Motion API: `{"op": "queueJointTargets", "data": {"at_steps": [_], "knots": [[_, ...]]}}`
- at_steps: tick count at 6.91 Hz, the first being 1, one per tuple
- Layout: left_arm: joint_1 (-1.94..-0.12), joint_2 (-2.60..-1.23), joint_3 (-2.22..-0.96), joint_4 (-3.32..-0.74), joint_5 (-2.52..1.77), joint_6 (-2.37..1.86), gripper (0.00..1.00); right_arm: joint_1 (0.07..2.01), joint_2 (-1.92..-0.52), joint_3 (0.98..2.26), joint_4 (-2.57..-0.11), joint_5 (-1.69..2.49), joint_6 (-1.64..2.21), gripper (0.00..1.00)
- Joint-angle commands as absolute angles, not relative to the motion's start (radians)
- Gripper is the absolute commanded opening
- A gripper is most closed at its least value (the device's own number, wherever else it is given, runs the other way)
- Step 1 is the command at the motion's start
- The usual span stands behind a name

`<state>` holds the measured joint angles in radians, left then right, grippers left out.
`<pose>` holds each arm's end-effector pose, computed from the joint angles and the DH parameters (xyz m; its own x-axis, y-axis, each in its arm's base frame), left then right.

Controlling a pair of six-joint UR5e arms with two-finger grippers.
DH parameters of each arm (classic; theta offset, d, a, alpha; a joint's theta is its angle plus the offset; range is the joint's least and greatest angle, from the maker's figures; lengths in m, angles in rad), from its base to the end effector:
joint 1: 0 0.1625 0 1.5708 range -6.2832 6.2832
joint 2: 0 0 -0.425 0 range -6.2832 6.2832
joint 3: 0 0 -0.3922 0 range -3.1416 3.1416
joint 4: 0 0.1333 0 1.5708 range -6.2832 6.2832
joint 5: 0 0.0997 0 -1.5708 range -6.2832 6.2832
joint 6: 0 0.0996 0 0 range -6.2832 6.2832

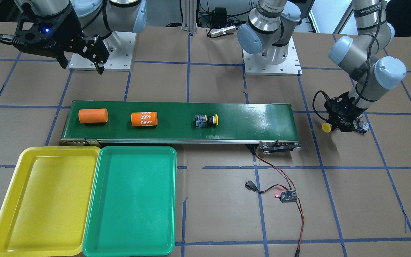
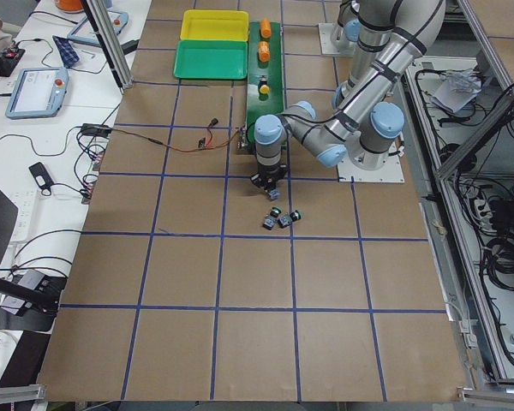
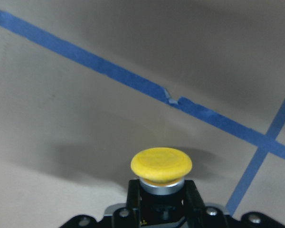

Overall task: Sort buttons by color to trays
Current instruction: 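Place the second yellow button on the belt with the left gripper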

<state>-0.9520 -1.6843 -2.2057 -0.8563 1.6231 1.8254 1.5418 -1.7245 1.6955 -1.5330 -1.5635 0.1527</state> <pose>0.1461 -0.4260 0.2151 -0.3559 0.9334 0.0460 0.9342 0.3542 0.0420 0.1216 -0.4295 0.4934 -0.9835 0.1808 -0.0059 0.1807 0.9835 0.0098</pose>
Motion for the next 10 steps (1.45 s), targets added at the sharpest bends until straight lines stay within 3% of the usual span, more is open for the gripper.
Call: {"op": "queueJointTargets", "data": {"at_steps": [1, 7, 8, 9, 10], "knots": [[-1.151, -1.643, -2.044, -1.067, 1.618, 1.822, 0.0, 1.543, -1.732, 1.706, -1.532, -1.562, 0.163, 1.0], [-1.733, -1.622, -2.046, -1.068, 1.609, 1.286, 0.0, 1.543, -1.778, 1.814, -1.546, -1.559, 0.163, 1.0], [-1.75, -1.626, -2.049, -1.066, 1.603, 1.275, 0.0, 1.543, -1.776, 1.831, -1.601, -1.549, 0.164, 1.0], [-1.75, -1.629, -2.054, -1.068, 1.601, 1.238, 0.53, 1.543, -1.779, 1.841, -1.609, -1.546, 0.164, 1.0], [-1.737, -1.621, -2.08, -1.068, 1.6, 1.174, 0.88, 1.543, -1.772, 1.841, -1.609, -1.549, 0.164, 1.0]]}}
